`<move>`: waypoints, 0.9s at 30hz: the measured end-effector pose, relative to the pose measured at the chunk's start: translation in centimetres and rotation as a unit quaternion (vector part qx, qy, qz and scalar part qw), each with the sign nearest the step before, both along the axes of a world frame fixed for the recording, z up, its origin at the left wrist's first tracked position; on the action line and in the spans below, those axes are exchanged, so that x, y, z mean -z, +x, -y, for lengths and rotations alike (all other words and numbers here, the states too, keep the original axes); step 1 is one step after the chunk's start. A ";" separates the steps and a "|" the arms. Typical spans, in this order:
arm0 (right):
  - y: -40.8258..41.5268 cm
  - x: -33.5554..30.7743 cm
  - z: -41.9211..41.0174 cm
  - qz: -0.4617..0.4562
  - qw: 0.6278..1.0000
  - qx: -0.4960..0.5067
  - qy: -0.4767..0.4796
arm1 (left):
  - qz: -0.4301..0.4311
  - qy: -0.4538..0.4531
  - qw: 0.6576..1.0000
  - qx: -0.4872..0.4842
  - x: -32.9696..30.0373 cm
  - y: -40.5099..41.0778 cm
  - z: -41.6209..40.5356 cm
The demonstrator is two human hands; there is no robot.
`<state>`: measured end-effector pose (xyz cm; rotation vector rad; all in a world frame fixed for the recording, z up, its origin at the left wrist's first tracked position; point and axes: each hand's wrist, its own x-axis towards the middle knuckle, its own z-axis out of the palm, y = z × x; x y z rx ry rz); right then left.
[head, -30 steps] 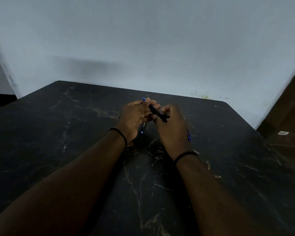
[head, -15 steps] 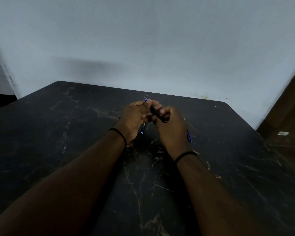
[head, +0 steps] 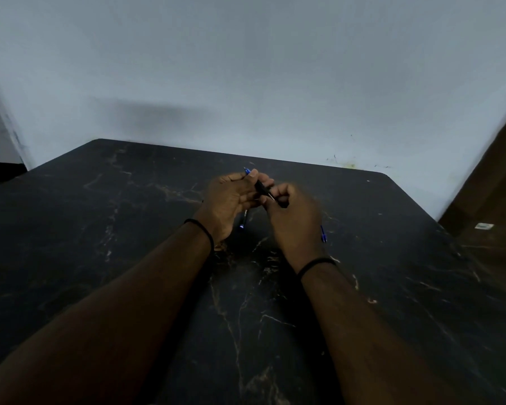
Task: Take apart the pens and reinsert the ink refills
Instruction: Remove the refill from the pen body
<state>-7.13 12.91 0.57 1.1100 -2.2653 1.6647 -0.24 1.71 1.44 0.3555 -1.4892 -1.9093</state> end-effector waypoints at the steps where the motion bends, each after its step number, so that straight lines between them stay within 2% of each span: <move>1: 0.0 0.0 0.0 -0.009 1.000 0.003 0.011 | 0.001 -0.003 1.000 -0.005 0.1 0.0 0.0; 5: -0.1 0.2 0.0 -0.008 0.997 -0.010 0.071 | -0.001 -0.003 1.000 -0.014 0.3 0.0 0.3; 9: 0.2 0.0 0.2 0.008 0.998 -0.013 0.063 | -0.001 0.002 1.000 -0.022 0.2 -0.1 0.3; 12: 0.2 0.0 0.0 -0.040 0.999 0.001 0.036 | -0.008 0.018 0.999 -0.037 0.0 0.0 0.1; 17: 0.2 -0.2 -0.4 -0.177 0.982 0.037 0.056 | -0.003 0.018 0.999 -0.046 -0.2 0.1 0.0; 19: 0.4 -0.4 -0.6 -0.190 0.979 0.046 0.065 | -0.015 0.020 0.999 -0.028 -0.2 0.1 0.1; 21: 0.6 -0.5 -0.6 -0.118 0.990 0.015 0.079 | -0.020 0.013 1.000 -0.009 -0.3 0.2 0.5; 23: 0.9 -0.6 -0.3 0.007 0.998 -0.041 0.055 | -0.027 0.018 0.999 0.010 -0.3 0.4 1.2; 25: 1.3 -0.7 -0.2 0.101 0.991 -0.082 0.020 | -0.036 0.026 0.999 0.026 -0.1 0.6 1.7; 27: 1.4 -0.7 -0.1 0.148 0.983 -0.109 -0.010 | -0.040 0.018 0.999 0.028 -0.2 0.7 1.5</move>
